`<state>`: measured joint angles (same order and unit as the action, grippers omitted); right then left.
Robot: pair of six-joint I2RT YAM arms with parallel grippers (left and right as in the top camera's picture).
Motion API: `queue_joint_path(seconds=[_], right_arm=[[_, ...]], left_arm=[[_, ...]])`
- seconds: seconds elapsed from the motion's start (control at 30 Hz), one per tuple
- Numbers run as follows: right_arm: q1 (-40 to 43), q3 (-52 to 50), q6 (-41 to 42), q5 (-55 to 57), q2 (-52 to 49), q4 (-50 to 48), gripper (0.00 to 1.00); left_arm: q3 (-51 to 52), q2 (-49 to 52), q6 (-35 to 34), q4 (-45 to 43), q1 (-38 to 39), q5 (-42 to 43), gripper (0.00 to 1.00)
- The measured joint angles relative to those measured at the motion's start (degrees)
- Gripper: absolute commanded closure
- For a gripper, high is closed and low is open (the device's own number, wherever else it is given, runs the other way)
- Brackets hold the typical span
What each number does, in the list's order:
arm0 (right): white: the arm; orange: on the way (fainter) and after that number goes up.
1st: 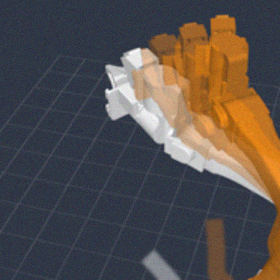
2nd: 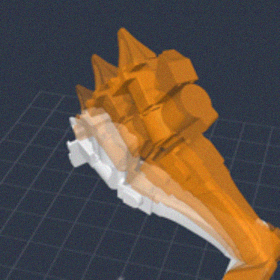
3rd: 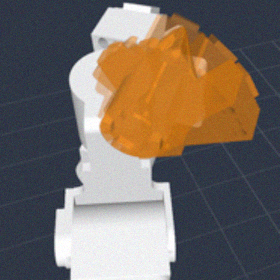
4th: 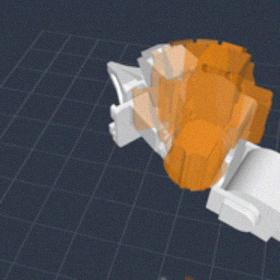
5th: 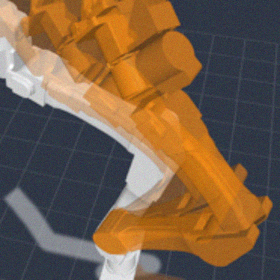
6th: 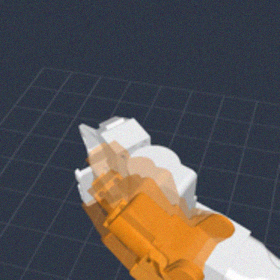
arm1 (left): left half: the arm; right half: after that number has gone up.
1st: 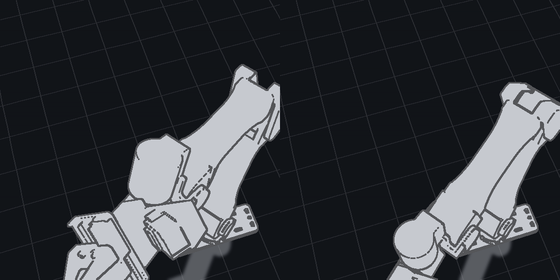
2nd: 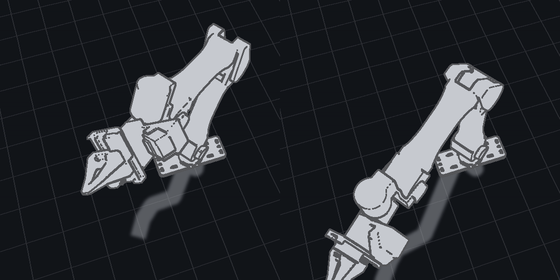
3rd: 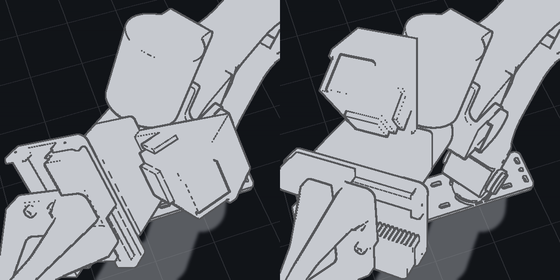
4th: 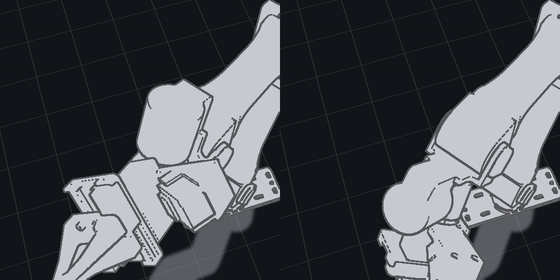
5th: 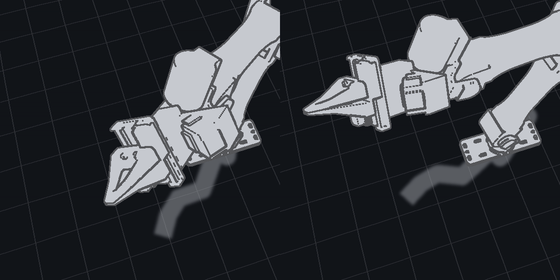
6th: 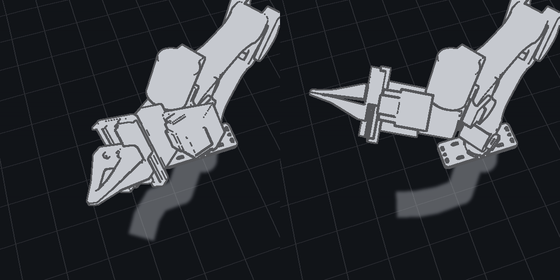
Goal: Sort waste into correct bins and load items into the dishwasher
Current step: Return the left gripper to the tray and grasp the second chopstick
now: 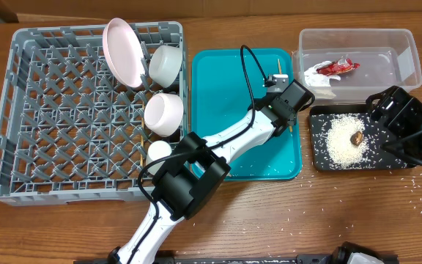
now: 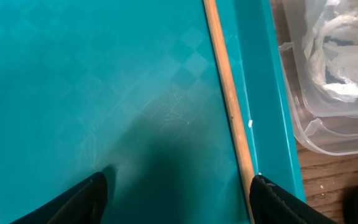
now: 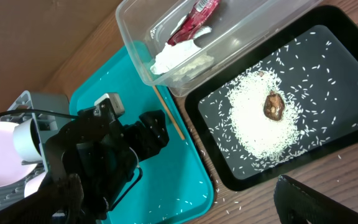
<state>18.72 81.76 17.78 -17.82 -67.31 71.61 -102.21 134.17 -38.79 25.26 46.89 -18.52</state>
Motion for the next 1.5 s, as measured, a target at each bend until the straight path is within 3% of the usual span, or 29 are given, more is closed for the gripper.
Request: queue_joint_path(seconds=[0.63, 0.97, 1.5], right_arm=[[0.0, 0.0, 0.0, 0.0, 0.0, 0.0, 0.0], [0.0, 0.0, 0.0, 0.0, 0.0, 0.0, 0.0], [0.0, 0.0, 0.0, 0.0, 0.0, 0.0, 0.0]], left_arm=[[-0.2, 1.8, 5.8, -2.8, 0.3, -0.4, 0.23], [-2.4, 1.8, 6.6, 1.4, 0.4, -0.2, 0.21], [-3.3, 2.8, 7.7, -0.5, 1.1, 0.9, 0.22]])
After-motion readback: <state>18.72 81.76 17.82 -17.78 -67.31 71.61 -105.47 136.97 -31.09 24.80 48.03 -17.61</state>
